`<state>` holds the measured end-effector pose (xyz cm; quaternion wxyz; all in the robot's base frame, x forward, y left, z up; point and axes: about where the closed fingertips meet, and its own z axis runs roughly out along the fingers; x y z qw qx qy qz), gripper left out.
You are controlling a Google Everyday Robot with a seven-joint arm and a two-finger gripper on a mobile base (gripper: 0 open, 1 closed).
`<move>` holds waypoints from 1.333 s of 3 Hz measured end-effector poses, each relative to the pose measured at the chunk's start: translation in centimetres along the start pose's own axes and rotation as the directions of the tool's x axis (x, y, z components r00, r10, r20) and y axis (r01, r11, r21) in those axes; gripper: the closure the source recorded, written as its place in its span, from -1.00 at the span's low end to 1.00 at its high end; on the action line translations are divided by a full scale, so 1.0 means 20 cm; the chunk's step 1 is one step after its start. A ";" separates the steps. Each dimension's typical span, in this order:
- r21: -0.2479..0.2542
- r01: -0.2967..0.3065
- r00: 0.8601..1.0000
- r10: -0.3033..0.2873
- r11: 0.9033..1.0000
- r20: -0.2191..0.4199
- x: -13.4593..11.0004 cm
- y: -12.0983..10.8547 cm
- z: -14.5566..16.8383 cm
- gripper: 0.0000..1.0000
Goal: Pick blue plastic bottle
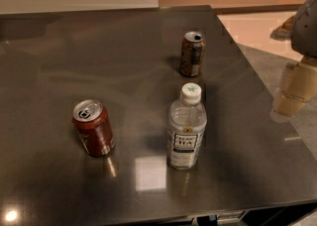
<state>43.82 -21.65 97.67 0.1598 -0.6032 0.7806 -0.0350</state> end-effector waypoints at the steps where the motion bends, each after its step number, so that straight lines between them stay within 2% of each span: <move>1: 0.001 0.000 1.000 0.000 1.000 0.001 0.00 0.00 0.00 -1.00; 2: -0.027 0.038 0.997 -0.036 0.999 0.062 -0.08 0.05 0.01 -1.00; 3: -0.071 0.100 0.985 -0.089 0.992 0.148 -0.21 0.13 0.04 -1.00; 4: -0.121 0.164 0.962 -0.131 0.979 0.239 -0.34 0.24 0.08 -1.00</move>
Offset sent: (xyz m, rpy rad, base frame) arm -0.0137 0.0477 -0.0074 0.1440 0.0397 0.1559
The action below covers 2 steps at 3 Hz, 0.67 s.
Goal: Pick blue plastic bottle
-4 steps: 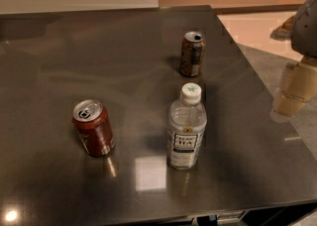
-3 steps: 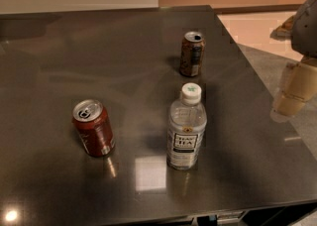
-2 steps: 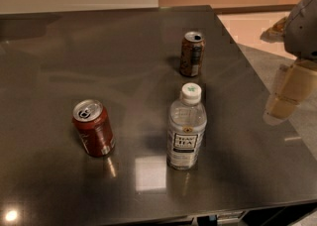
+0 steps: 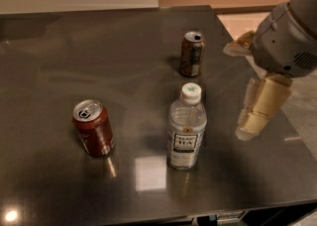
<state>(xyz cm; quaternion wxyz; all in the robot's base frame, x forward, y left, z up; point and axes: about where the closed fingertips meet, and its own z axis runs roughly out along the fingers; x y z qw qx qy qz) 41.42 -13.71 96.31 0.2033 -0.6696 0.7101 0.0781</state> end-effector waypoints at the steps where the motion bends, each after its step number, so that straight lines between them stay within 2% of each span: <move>1: -0.051 0.047 0.995 -0.042 0.998 0.087 -0.11 0.09 0.10 -1.00; 2: -0.083 0.061 0.984 -0.046 0.995 0.173 -0.18 0.14 0.19 -1.00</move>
Offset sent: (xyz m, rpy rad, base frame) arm -0.0266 0.0731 -0.0439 0.2639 0.0824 0.1500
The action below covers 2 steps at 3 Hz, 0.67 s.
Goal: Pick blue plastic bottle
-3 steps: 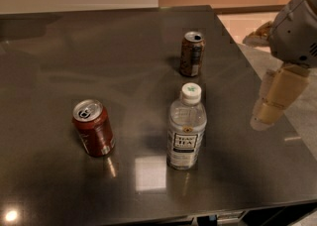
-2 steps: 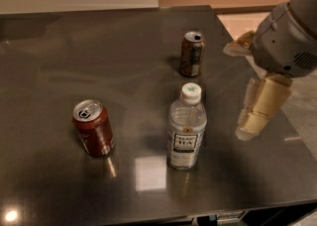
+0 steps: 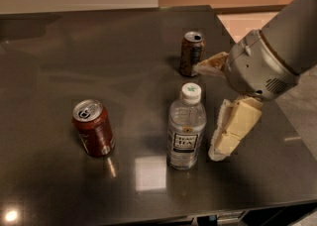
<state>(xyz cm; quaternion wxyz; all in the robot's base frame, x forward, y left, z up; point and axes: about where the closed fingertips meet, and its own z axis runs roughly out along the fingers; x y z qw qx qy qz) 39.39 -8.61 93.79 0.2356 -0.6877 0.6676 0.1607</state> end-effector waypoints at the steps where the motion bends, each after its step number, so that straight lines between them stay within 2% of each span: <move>1: -0.023 0.005 0.997 -0.003 1.000 0.076 -0.05 0.05 0.07 -1.00; 2: -0.022 0.002 0.992 0.000 1.000 0.123 -0.07 0.07 0.11 -0.66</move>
Offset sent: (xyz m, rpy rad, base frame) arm -0.0134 0.0303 -0.0227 0.1847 0.0274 0.0243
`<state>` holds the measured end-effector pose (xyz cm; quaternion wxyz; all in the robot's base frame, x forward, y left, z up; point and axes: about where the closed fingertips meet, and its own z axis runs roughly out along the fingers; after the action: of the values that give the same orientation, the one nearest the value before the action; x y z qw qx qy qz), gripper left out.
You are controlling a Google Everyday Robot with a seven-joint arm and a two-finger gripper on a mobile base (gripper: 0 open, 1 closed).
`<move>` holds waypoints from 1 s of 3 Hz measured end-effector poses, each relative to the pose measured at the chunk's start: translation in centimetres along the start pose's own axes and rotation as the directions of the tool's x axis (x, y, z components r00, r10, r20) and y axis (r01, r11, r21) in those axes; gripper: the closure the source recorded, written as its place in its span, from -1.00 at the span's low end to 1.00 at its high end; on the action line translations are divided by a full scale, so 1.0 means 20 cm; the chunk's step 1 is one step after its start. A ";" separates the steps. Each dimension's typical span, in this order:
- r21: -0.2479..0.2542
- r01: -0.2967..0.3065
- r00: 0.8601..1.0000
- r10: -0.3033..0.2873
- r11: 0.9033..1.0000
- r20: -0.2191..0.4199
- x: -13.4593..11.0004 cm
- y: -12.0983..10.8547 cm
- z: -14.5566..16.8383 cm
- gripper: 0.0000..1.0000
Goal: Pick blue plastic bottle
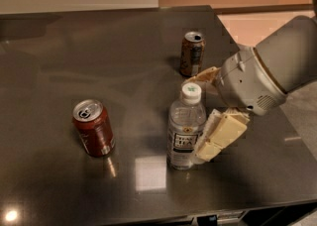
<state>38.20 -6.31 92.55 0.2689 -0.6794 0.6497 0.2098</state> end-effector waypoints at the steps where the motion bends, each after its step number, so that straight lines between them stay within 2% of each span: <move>1: 0.005 -0.005 0.999 0.005 1.000 0.037 -0.01 0.01 0.01 -0.19; 2: 0.002 -0.003 0.998 0.003 1.000 0.056 -0.04 0.00 -0.02 0.27; 3: 0.010 -0.006 0.999 0.006 1.000 0.046 -0.11 -0.02 -0.13 0.73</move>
Offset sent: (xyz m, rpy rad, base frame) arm 0.0004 0.0018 0.0220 0.0833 0.0131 0.0089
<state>38.25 -6.32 95.89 0.2863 -0.6711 0.6465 0.2230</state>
